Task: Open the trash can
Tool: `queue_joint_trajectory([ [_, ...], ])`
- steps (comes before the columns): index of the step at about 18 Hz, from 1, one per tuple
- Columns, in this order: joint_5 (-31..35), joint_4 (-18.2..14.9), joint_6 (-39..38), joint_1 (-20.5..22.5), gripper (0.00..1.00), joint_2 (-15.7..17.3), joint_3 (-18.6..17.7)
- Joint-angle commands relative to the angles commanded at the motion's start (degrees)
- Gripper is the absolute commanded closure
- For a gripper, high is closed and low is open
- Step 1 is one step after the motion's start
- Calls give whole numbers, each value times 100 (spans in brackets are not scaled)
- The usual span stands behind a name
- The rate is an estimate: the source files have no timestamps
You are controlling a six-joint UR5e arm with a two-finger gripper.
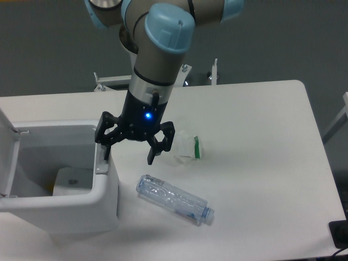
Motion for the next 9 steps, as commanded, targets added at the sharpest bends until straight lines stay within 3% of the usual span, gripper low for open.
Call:
queue_joint_trajectory([
  [4, 386, -26, 220, 465, 0, -9, 370],
  [7, 766, -123, 333, 791, 0, 44, 336],
  [9, 1080, -271, 840, 975, 0, 236, 126],
])
